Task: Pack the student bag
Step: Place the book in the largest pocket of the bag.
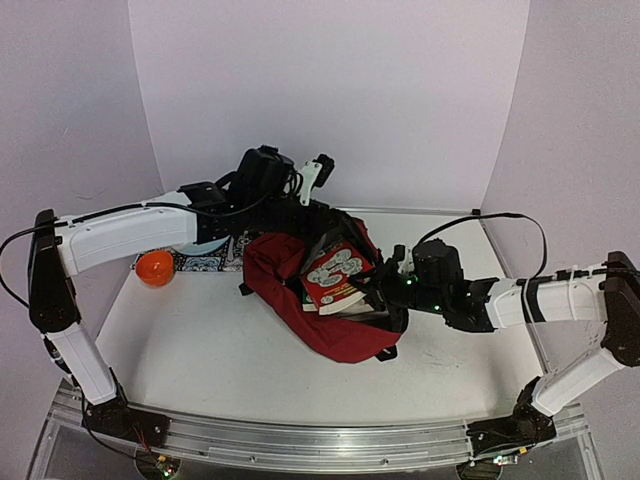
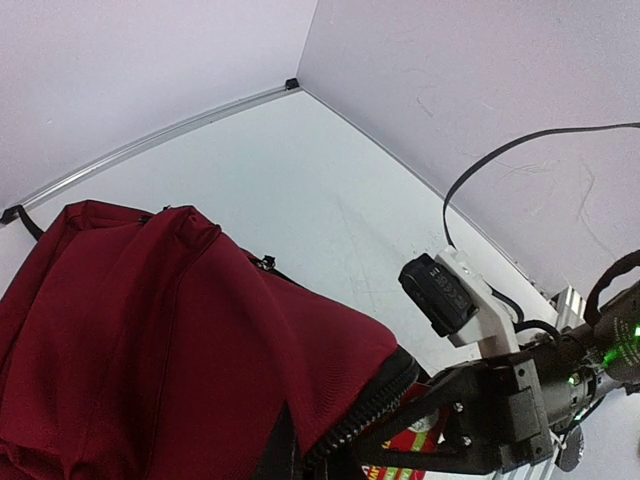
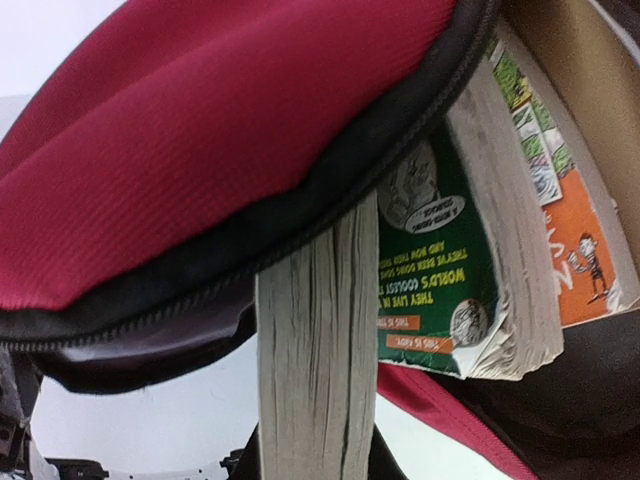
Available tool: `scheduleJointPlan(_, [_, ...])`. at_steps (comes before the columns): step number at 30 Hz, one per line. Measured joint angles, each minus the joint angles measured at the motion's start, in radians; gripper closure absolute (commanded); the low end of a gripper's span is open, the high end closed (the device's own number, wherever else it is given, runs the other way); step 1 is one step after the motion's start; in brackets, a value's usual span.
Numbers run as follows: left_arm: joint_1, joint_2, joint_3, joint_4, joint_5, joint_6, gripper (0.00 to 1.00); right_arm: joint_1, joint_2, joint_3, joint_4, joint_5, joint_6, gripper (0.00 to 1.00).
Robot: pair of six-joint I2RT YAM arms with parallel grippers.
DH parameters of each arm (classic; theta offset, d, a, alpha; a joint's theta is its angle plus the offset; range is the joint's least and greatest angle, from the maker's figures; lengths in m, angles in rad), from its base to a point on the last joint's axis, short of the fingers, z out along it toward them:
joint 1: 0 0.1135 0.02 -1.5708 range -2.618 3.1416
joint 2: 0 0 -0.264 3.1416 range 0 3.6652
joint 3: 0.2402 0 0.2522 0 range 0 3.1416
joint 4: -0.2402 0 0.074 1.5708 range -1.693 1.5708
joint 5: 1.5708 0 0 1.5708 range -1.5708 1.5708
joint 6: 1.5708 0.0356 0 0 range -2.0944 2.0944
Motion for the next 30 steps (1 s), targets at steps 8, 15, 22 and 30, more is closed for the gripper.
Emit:
scheduleJointPlan(8, [-0.022,-0.067,-0.097,0.052,0.052,0.019,1.0,0.0,0.007,0.003,0.002,0.108,0.024,1.0])
scheduleJointPlan(15, [-0.034,-0.111,-0.188,0.088,0.084,0.035,1.0,0.0,0.133,0.115,0.001,0.105,0.004,1.0])
scheduleJointPlan(22, [-0.034,-0.136,-0.249,0.109,0.097,0.039,1.0,0.001,0.173,0.137,-0.006,0.086,-0.023,0.61])
scheduleJointPlan(30, [-0.04,-0.138,-0.311,0.128,0.134,0.026,0.93,0.027,0.158,0.151,-0.119,0.084,-0.124,0.38])
